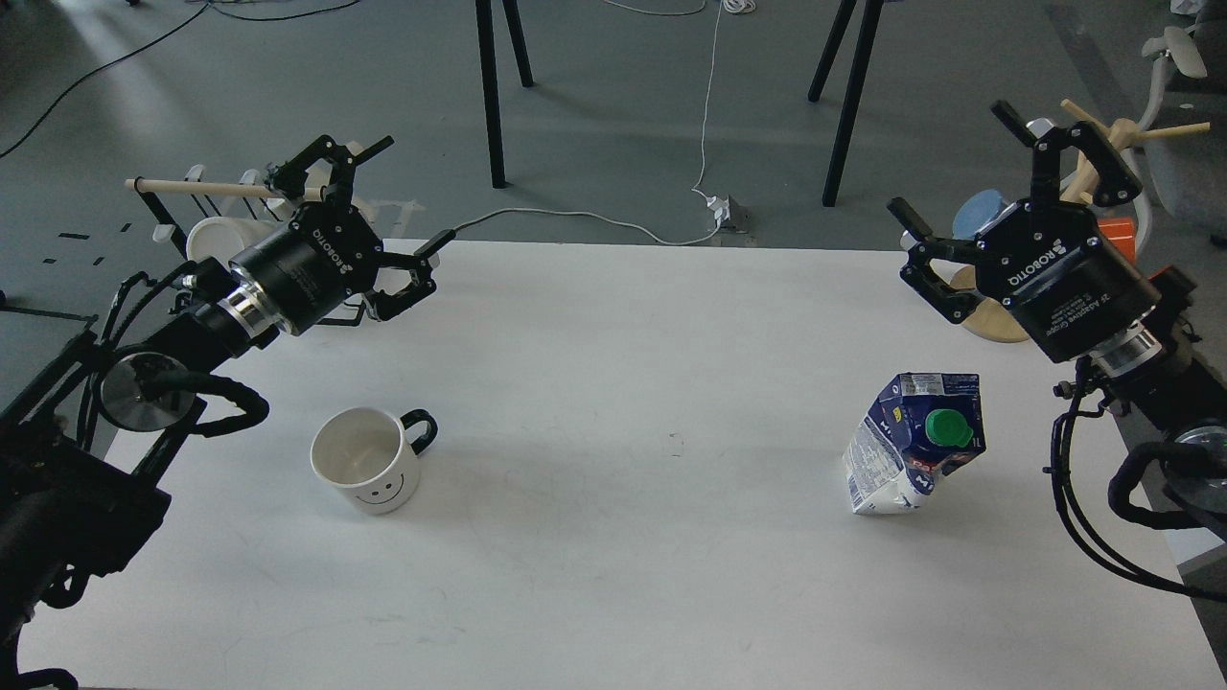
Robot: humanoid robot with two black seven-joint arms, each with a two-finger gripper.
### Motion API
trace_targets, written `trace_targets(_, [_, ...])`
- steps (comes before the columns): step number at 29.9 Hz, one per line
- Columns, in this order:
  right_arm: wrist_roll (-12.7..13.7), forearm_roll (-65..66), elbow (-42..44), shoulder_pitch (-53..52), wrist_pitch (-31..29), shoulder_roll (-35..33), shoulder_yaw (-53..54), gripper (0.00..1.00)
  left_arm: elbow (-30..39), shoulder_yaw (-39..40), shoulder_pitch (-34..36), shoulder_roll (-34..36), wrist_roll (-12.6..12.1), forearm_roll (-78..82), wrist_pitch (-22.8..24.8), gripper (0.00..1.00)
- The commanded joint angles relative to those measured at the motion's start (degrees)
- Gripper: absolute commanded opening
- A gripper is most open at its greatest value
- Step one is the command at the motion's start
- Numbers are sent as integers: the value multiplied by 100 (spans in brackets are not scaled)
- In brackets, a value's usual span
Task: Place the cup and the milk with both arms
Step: 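Move the left gripper down toward the white mug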
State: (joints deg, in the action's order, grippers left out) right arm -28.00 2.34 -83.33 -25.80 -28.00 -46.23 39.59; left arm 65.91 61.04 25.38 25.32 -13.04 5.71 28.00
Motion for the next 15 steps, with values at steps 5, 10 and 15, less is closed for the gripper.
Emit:
trace_targets(5, [0, -5, -17, -30, 0, 53, -135, 99, 1, -4, -42, 25, 12, 0, 0, 100])
trace_targets(10, [0, 4, -17, -30, 0, 53, -135, 99, -8, 110, 19, -10, 47, -17, 0, 100])
trace_targets(15, [0, 4, -17, -39, 0, 53, -127, 99, -95, -22, 265, 52, -496, -97, 0, 100])
